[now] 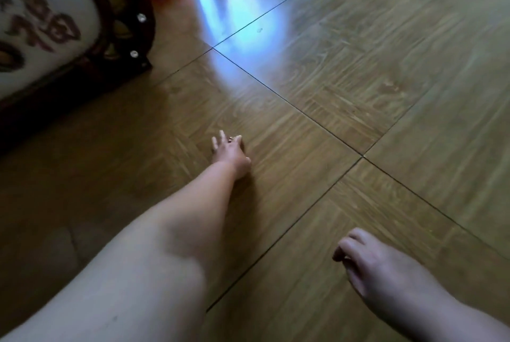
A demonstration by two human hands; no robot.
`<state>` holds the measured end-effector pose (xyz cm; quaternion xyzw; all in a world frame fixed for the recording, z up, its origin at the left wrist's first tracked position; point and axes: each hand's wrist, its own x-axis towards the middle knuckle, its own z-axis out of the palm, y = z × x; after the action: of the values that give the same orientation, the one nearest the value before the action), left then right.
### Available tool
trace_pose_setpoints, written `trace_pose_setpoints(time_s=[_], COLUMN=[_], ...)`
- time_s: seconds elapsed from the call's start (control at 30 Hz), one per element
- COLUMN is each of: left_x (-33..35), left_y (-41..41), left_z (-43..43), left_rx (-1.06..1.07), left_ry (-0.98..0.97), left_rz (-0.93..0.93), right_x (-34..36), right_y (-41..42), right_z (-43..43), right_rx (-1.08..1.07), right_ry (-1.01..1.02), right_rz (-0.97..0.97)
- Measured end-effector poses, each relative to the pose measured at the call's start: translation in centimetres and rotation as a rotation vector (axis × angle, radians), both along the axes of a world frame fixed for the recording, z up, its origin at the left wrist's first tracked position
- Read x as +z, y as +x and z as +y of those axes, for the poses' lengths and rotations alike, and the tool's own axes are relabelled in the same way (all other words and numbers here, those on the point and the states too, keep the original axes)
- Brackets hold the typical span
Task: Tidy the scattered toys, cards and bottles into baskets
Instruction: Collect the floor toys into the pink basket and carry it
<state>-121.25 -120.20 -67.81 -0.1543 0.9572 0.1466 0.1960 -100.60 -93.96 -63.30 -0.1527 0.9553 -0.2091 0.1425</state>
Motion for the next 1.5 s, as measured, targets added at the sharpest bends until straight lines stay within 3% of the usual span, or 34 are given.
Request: trace_pose_setpoints(time_s=[0.1,0.2,0.33,0.53,0.7,0.83,0.93,1.03,1.13,1.2,1.27,1.3,1.4,1.5], left_x=[-0.3,-0.6,-0.8,2.0,7.2,10.0,10.1,8.9,7.1,6.2,5.7,5.6,4.9,3.5], left_y=[-1.4,-0.6,3.2,11.3,18.3,22.6,25.1,26.7,27.7,28.7,30.5,31.7,35.3,37.6], left_z=[0.6,2.7,8.4,23.1,32.8,38.7,42.8,45.8,46.4,45.7,44.0,43.1,40.2,37.9], left_rx=[-0.053,-0.105,-0.256,-0.584,-0.792,-0.754,-0.700,-0.753,-0.862,-1.022,-1.194,-1.286,-1.674,-2.005], left_ry=[-0.061,-0.149,-0.068,0.401,0.798,1.091,1.206,1.163,1.028,0.908,0.915,0.952,0.959,0.534], left_rz=[-0.011,0.128,0.238,0.277,0.190,-0.031,-0.171,-0.186,-0.127,0.121,0.414,0.470,0.289,-0.097], right_x=[0.5,0.9,1.4,2.1,2.9,3.7,3.4,2.3,0.5,-0.2,-0.7,-1.0,-1.4,-2.0], right_y=[0.0,0.5,1.8,6.5,12.2,16.7,20.9,25.0,29.3,32.1,34.6,35.7,37.9,38.7], right_z=[0.5,1.9,4.4,10.3,16.9,21.2,22.4,21.6,20.5,20.0,19.5,19.3,18.0,16.4], right_rx=[-0.028,-0.099,-0.276,-0.636,-0.989,-1.230,-1.288,-1.245,-1.234,-1.302,-1.367,-1.390,-1.358,-1.270], right_ry=[0.028,0.043,0.023,-0.044,-0.020,-0.046,-0.101,0.002,-0.027,-0.036,-0.018,-0.014,-0.051,-0.101], right_rz=[-0.003,-0.029,-0.084,0.022,0.299,0.504,0.511,0.394,0.157,0.003,-0.078,-0.110,-0.288,-0.402])
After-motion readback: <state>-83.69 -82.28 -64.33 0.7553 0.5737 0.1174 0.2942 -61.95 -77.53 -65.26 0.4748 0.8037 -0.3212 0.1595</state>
